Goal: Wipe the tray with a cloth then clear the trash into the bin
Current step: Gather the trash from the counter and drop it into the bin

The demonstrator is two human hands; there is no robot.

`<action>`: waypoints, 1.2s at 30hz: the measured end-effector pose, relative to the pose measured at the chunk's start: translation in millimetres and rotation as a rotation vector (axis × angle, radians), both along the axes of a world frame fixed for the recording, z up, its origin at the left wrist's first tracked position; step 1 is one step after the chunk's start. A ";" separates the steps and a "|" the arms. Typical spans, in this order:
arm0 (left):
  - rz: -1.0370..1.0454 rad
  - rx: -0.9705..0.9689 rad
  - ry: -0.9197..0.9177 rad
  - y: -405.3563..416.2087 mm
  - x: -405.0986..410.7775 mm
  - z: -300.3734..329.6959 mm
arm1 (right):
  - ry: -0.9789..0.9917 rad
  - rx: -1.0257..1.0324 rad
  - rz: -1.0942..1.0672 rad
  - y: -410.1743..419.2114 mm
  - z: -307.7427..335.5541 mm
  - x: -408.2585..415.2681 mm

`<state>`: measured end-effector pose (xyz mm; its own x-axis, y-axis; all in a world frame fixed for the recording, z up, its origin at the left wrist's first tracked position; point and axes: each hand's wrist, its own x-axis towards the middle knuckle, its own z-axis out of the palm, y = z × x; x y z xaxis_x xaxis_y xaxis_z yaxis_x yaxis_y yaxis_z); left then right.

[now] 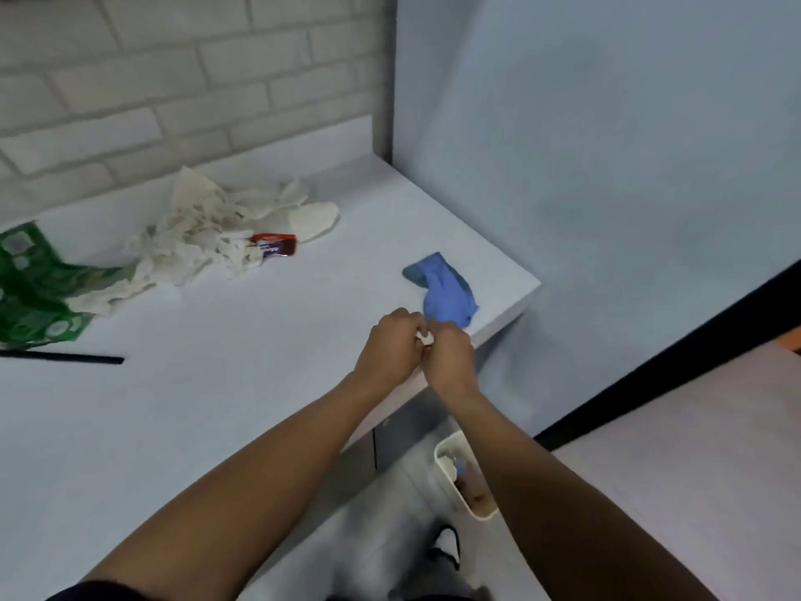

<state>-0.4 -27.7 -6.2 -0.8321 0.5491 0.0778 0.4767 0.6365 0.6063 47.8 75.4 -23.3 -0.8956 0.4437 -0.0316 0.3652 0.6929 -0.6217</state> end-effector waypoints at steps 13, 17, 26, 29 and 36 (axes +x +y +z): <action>0.009 -0.290 -0.350 135.3 82.5 -145.2 | -0.233 -0.193 -0.325 148.5 -139.8 150.9; -0.006 -0.380 -0.373 139.2 84.7 -213.8 | -0.281 -0.195 -0.252 168.1 -201.5 157.1; -0.118 -0.436 -0.339 180.1 81.9 -407.9 | -0.314 -0.253 -0.290 187.5 -403.3 143.4; -0.206 -0.492 -0.348 189.9 81.0 -455.0 | -0.358 -0.261 -0.186 193.1 -446.6 143.9; -0.242 -0.572 -0.341 179.8 81.5 -473.3 | -0.455 -0.213 -0.140 201.0 -460.8 154.0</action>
